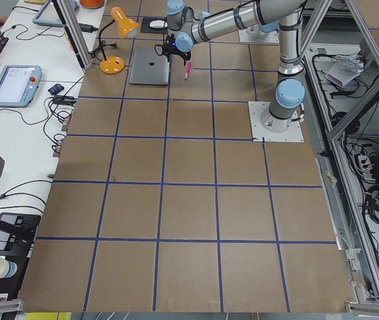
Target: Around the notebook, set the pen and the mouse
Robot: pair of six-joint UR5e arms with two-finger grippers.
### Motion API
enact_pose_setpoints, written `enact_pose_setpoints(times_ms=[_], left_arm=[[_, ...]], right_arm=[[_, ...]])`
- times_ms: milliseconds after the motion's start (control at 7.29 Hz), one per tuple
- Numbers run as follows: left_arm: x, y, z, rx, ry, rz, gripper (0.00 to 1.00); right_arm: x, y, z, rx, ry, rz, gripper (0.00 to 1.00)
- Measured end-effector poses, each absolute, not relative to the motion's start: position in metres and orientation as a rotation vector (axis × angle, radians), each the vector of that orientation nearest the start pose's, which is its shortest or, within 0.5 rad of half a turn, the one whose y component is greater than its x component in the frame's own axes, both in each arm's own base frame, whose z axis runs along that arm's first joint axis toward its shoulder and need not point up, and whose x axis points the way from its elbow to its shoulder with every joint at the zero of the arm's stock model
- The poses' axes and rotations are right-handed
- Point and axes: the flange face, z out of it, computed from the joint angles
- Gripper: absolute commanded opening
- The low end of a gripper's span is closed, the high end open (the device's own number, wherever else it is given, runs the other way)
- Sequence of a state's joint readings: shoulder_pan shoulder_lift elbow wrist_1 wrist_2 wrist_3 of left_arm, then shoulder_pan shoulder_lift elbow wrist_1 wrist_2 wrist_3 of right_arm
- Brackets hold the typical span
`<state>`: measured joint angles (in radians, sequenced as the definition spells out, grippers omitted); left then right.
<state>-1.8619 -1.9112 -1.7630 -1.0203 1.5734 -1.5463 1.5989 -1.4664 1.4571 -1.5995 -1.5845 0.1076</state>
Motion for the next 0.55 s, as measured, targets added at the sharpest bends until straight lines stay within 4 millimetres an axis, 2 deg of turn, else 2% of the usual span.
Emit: enact_pose_setpoints(times_ms=[275, 549], left_arm=[[-0.229, -0.531, 0.32, -1.658, 2.699, -0.047, 1.0], [-0.156, -0.53, 0.369, -1.449, 2.836, -0.038, 1.0]], right_arm=[[0.145, -0.529, 0.5, 0.115, 3.156, -0.053, 1.0], [0.143, -0.53, 0.504, 0.09, 3.143, -0.071, 1.0]])
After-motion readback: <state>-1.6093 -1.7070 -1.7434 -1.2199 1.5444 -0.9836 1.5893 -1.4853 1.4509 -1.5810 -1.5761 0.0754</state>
